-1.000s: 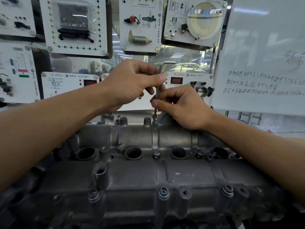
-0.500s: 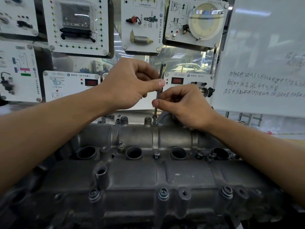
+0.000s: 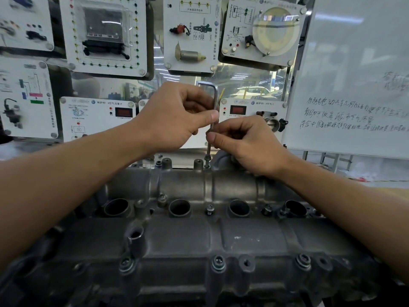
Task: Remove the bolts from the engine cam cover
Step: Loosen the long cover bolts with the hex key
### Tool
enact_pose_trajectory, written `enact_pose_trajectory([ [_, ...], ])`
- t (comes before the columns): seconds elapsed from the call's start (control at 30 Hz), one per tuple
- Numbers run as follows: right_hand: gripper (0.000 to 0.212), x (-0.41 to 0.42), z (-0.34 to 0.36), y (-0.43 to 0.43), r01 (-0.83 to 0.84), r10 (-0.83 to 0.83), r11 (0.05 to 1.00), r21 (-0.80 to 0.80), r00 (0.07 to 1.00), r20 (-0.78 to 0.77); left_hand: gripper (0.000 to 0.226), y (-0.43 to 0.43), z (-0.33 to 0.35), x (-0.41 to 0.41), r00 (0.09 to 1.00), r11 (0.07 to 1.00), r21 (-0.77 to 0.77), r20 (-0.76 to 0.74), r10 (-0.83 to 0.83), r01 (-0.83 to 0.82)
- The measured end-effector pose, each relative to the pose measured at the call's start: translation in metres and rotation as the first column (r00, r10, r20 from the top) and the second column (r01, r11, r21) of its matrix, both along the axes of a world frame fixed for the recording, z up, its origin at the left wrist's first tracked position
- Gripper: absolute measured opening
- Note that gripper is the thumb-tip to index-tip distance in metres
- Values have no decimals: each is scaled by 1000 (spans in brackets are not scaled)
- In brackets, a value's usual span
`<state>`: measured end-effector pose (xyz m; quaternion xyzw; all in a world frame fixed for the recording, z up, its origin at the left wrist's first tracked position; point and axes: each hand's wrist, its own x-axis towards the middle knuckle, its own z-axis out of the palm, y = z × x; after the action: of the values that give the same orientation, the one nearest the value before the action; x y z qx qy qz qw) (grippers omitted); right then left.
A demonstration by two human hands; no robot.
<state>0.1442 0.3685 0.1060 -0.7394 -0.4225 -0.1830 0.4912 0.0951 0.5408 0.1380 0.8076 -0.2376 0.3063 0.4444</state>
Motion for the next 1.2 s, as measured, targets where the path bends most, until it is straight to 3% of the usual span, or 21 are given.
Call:
enact_pose_trajectory([
  [0.23, 13, -3, -2, 4, 3, -4, 999, 41, 1000, 29, 13, -2, -3, 0, 999, 999, -22, 13, 41, -40],
  [0.5, 14, -4, 1, 2, 24, -20, 998, -66, 998, 62, 21, -5, 1, -9, 997, 998, -17, -39, -68, 68],
  [0.83, 11, 0, -3, 1, -30, 30, 997, 72, 1000, -1, 12, -2, 0, -5, 1000, 998, -66, 3, 11, -10],
  [1.2, 13, -4, 0, 1, 8, -8, 1000, -18, 1000, 10, 21, -5, 0, -11, 996, 997, -26, -31, -80, 79],
])
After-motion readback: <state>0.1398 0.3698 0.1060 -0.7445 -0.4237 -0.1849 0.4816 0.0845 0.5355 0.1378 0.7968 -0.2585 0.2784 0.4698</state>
